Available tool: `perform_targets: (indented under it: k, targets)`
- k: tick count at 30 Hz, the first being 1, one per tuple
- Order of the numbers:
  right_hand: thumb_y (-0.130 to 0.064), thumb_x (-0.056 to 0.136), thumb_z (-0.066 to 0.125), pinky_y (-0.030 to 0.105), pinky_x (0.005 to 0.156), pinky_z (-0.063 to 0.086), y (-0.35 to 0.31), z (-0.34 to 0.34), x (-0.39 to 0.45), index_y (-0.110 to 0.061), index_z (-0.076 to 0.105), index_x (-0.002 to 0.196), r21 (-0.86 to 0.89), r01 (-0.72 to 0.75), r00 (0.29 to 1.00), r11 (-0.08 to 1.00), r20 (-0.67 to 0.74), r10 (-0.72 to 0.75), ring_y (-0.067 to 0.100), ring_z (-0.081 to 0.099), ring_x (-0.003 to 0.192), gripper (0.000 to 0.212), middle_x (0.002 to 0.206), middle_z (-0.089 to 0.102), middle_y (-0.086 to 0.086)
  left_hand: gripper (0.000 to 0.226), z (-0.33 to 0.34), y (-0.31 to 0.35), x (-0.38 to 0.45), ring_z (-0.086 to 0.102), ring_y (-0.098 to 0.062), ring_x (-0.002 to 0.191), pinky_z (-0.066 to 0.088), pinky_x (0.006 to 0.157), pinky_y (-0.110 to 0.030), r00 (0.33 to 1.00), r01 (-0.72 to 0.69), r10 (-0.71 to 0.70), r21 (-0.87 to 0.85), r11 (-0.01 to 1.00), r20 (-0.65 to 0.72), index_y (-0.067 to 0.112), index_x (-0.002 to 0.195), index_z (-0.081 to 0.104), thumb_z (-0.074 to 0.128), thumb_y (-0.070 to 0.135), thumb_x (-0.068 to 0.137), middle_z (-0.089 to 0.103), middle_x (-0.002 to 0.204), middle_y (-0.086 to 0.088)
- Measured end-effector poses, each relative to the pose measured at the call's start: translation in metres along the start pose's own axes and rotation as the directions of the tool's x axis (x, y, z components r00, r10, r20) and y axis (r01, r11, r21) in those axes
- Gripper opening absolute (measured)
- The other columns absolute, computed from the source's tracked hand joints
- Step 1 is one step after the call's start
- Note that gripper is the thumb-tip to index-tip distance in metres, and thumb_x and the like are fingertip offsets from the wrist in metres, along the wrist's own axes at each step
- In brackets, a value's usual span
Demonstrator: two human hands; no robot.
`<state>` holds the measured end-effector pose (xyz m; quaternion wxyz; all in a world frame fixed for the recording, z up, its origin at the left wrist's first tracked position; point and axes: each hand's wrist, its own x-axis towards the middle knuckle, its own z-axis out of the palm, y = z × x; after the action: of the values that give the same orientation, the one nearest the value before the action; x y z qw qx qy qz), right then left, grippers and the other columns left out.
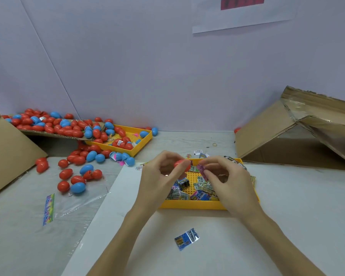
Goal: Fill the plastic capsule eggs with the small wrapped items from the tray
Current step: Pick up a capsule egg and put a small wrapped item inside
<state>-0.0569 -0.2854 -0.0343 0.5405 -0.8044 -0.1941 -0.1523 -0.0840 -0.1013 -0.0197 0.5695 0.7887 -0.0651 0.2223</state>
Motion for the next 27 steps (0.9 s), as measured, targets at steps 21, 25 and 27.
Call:
perform_targets:
  k: [21,25,27]
  targets:
    - [-0.026,0.104,0.056,0.026,0.065,0.058,-0.003,0.002,0.002,-0.017,0.071,0.113,0.283,-0.189,0.980,0.940,0.116,0.162,0.014,0.075,0.083,0.020,0.090,0.077,0.000,0.013,0.012,-0.003,-0.004,0.063,-0.008,0.096,0.052,0.079,-0.018,0.999,-0.003,-0.003,0.127,0.992,0.049,0.022,0.092,0.072,0.079,0.031,0.086,0.069,0.092,0.011]
    - [-0.021,0.099,0.065,0.022,0.066,0.058,-0.005,-0.001,0.001,-0.016,0.074,0.107,0.276,-0.223,0.963,0.935,0.212,0.167,0.011,0.075,0.083,0.013,0.089,0.079,-0.002,0.023,0.011,-0.001,-0.005,0.064,-0.006,0.095,0.055,0.078,-0.019,0.998,0.030,-0.035,0.093,0.995,0.055,0.024,0.091,0.072,0.077,0.043,0.078,0.069,0.089,0.015]
    - [-0.013,0.097,0.068,0.021,0.067,0.058,-0.004,-0.003,0.001,-0.016,0.075,0.105,0.306,-0.247,0.958,0.920,0.219,0.185,0.012,0.076,0.083,0.011,0.089,0.079,-0.001,0.018,0.011,-0.001,-0.005,0.064,-0.004,0.095,0.053,0.076,-0.016,0.996,0.064,-0.068,0.077,0.995,0.048,0.027,0.090,0.073,0.077,0.042,0.080,0.070,0.090,0.017]
